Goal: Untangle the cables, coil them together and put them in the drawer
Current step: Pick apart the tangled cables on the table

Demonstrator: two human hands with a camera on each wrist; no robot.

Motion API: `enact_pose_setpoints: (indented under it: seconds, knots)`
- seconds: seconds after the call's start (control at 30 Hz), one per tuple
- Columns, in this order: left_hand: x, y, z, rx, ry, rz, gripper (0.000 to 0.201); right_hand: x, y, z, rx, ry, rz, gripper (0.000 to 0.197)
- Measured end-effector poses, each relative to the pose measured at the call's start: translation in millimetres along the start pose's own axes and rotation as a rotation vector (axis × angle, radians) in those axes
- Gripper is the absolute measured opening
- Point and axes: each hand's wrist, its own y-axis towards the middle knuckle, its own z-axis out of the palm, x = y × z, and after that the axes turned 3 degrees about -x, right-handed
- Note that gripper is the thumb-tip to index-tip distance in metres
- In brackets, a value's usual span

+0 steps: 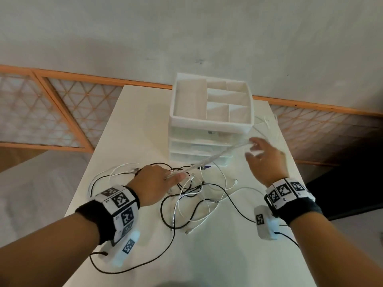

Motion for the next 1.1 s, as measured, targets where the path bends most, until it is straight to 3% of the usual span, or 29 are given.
enact_pose_setpoints:
  seconds: [0.07, 0.13, 0.23, 0.3, 0.37, 0.5, 0.63, 0.77, 0.83, 0.93, 1.1]
  knots:
    - [9, 1, 6, 0.04, 0.101, 0.011, 0.062, -13, -11, 12, 0.31, -0.216, 0.128, 0.058]
    - [14, 2, 8, 0.07, 0.111, 0.036, 0.057, -10, -21, 15, 0.337, -0.206, 0.104, 0.064]
    - [7, 0, 7, 0.1, 0.026, 0.143, 0.05, 26, -44, 21, 0.184, 0.025, -0.206, 0.062]
    - [-1, 0, 8, 0.127, -0.077, 0.167, 0.047, 53, -60, 26, 0.216, 0.043, -0.439, 0.052]
    - [-3, 0, 9, 0.141, -0.186, 0.147, 0.039, 68, -67, 30, 0.297, 0.101, -0.534, 0.025]
    - [1, -3, 9, 0.048, -0.222, 0.193, 0.022, 79, -65, 23, 0.603, 0.326, -0.318, 0.005]
    - [-5, -5, 7, -0.055, -0.22, 0.266, 0.027, 87, -67, 28, 0.639, 0.257, -0.358, 0.01]
    - [-6, -5, 5, -0.032, -0.14, 0.325, 0.038, 93, -62, 29, 0.764, 0.204, -0.361, 0.017]
    - [-6, -5, 4, -0.031, -0.137, 0.321, 0.038, 93, -60, 31, 0.777, 0.266, -0.305, 0.023]
    - [-4, -5, 3, -0.035, -0.148, 0.292, 0.036, 95, -59, 31, 0.737, 0.359, -0.204, 0.015]
    - [-7, -5, 8, -0.037, -0.139, 0.328, 0.037, 105, -58, 27, 0.847, 0.316, -0.169, 0.016]
